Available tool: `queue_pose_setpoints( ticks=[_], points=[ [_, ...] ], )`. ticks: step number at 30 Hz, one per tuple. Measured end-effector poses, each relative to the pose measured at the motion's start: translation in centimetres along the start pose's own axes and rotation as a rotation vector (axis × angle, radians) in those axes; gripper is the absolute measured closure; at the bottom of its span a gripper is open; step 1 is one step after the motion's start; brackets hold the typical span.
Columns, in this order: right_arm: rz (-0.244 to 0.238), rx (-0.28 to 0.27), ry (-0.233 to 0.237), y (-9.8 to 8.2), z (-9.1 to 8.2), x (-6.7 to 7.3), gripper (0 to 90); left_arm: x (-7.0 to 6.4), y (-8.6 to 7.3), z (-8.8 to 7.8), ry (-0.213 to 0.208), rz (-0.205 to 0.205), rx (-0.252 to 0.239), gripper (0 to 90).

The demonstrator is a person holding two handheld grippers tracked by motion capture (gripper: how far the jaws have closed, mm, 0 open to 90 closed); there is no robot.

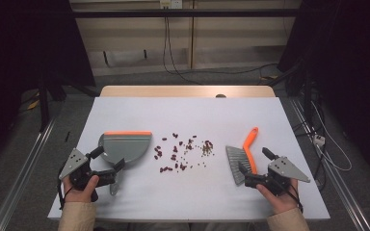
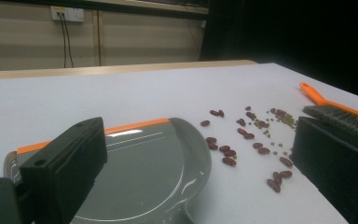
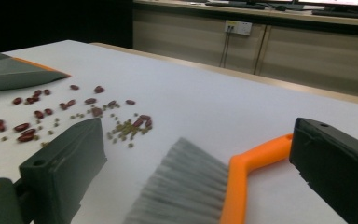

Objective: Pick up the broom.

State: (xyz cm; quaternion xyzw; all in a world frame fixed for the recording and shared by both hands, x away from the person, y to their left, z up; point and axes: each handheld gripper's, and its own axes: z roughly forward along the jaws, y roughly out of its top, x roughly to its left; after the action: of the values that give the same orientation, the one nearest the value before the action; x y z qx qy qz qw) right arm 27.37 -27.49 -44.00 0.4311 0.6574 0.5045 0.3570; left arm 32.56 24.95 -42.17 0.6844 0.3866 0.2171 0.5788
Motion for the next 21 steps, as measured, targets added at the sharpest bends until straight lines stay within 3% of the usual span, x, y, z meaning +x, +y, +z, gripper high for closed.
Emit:
queue_pose_setpoints(
  ticks=[3, 6, 12, 16, 21],
  points=[
    [0.015, 0.026, -0.041, 0.7, 0.8, -0.5, 3.3, -0.1, 0.0, 0.1, -0.003, -0.005, -0.004, 3.2],
    [0.018, 0.052, -0.045, 0.9, 1.3, -0.9, 3.3, -0.1, 0.0, 0.0, -0.003, -0.001, 0.0, 3.3],
    [0.098, 0.108, -0.101, 1.6, 3.1, -2.5, 4.5, 0.0, -0.1, -0.3, 0.003, -0.002, 0.001, 3.3],
    [0.114, 0.151, -0.137, 1.5, 4.3, -3.3, 9.8, 0.0, -0.1, -0.2, 0.001, 0.001, 0.003, 3.4],
    [0.148, 0.205, -0.141, 1.4, 5.6, -4.1, 24.2, 0.1, -0.2, -0.1, -0.004, 0.001, 0.008, 3.5]
  ],
)
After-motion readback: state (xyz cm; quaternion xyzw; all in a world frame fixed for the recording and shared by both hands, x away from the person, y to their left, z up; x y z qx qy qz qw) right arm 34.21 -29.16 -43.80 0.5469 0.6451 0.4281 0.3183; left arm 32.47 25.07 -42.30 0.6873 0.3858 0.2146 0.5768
